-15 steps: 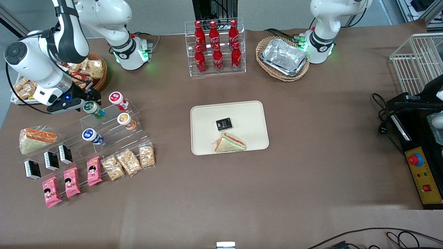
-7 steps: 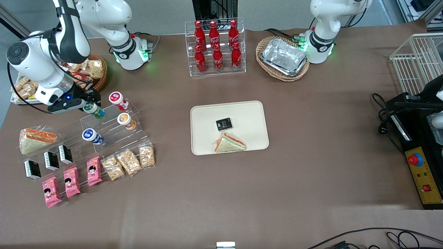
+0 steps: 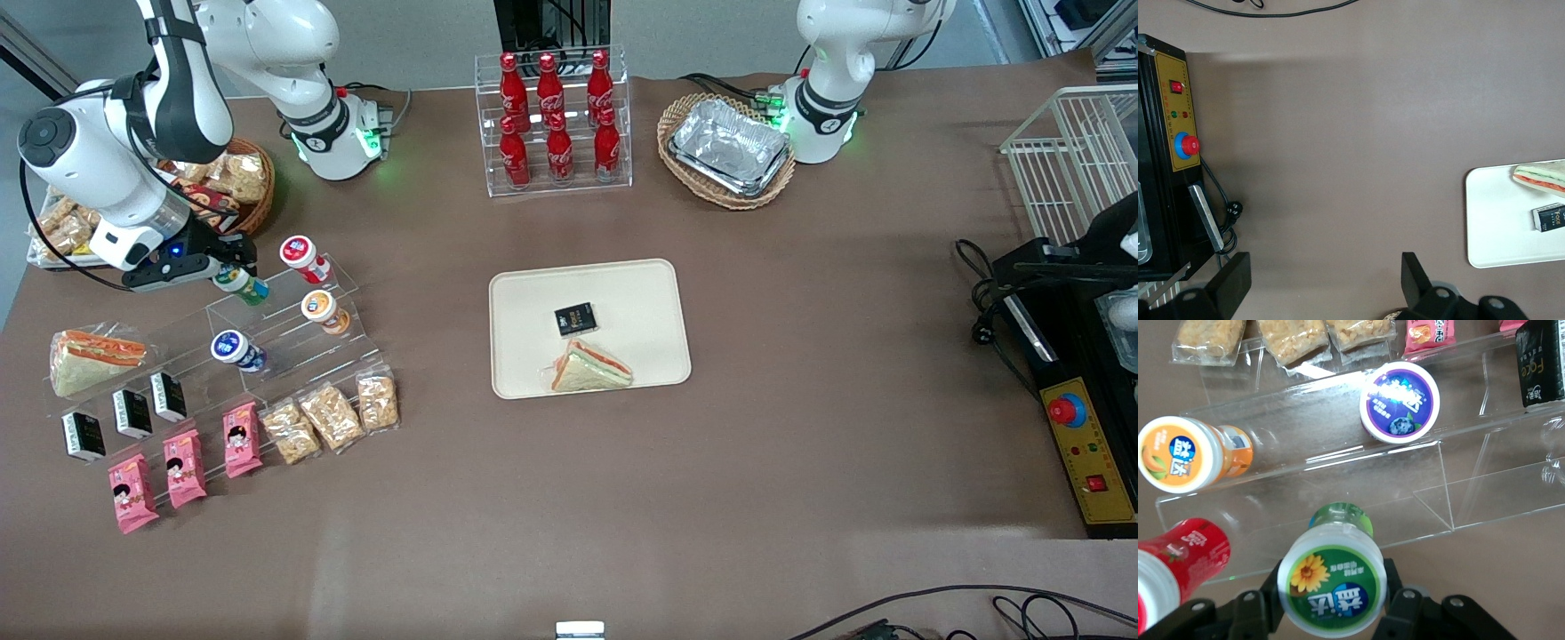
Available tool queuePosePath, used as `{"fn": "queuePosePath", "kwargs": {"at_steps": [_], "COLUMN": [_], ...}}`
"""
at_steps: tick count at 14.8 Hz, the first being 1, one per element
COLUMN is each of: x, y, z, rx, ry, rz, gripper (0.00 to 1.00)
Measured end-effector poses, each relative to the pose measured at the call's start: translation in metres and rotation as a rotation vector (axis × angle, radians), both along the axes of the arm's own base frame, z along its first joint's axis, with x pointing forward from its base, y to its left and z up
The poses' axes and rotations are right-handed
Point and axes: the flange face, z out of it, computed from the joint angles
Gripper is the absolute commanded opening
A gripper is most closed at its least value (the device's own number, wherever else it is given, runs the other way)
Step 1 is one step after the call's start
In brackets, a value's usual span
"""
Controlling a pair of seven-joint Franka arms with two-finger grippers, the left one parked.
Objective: Place green gum on tray
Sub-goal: 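Close the right gripper on the green gum bottle's cap, then lift the green gum bottle out of the rack with the right gripper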
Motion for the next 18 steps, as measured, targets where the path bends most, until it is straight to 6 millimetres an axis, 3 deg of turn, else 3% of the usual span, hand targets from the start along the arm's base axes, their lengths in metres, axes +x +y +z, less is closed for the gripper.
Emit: {"fn": "queuePosePath", "kwargs": {"at_steps": [3,6,10,13,18], "x": [0.002,0.009,0.022,0.029,0.028], "y": [0.003,0.007,0.015,0.023,0.047], "z": [0.004,0.029,0.087,0.142,0.222], "rx": [-0.001,-0.003,-0.010,-0.018,-0.035], "ry": [0.004,0.029,0.042,0.044,0.050], "rz": [0.007,0.019,0.037,0.055,0.022], "gripper": [0.12,0.13,0.14,0.14,0.14]}}
